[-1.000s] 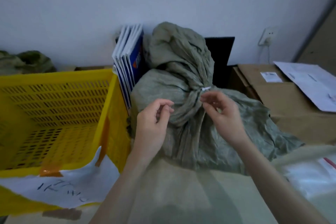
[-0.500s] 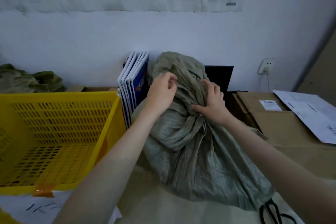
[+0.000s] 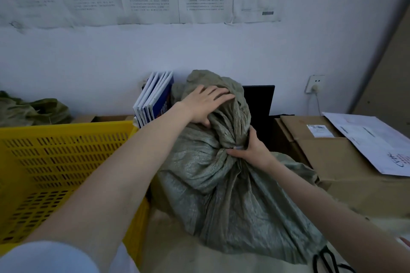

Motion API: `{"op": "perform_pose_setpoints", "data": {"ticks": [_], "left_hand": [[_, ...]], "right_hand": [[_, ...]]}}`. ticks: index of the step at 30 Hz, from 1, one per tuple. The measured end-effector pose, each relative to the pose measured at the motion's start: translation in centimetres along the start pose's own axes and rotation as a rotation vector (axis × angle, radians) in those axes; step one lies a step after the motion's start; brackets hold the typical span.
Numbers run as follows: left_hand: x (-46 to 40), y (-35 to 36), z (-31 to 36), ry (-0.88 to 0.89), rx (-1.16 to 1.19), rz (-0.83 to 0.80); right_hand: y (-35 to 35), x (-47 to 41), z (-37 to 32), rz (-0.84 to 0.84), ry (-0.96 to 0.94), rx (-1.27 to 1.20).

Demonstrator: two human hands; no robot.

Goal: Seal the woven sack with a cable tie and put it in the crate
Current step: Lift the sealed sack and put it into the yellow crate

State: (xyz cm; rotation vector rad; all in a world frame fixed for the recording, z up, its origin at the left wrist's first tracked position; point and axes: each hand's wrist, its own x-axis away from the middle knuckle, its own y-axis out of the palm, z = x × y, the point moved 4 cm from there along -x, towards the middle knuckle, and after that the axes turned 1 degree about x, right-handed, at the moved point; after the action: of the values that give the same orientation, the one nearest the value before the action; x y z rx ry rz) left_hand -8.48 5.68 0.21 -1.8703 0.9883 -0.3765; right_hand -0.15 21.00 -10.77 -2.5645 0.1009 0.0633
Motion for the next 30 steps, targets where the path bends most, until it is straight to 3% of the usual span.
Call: {"op": "perform_pose_setpoints", "data": {"ticks": [10,14,18,24,28,30], "left_hand": [[-1.7,1.2,2.1,0.082,-0.215,-0.007],[-1.4,2.0,0.7,0.084,0.001,-0.15],[0.0,1.5,-0.6,-0.103,0.374,-0.172],[1.2,0.2,-2.1,-0.18,0.2,-0.231],[2.2,-1.2,-2.1,-0.219,0.368,-0.253],[2.8,-1.9,-1.8,-0.27,0.424,-0.273]], "right_hand": [[0.4,0.8,0.4,0.069,-0.224,0.315],[-0.7,0.2,0.5,0.11,-0.303,0.256],[-2.4,-1.1,0.2,0.204,-0.234,0.123],[-3.2,-3.2,-1.3,0.241,-0.223,0.375],[-3.5,-3.9,-1.9,0.26,-0.123,0.602],[-3.6,-4.2,-2.2,0.226,-0.057,0.593]]}}
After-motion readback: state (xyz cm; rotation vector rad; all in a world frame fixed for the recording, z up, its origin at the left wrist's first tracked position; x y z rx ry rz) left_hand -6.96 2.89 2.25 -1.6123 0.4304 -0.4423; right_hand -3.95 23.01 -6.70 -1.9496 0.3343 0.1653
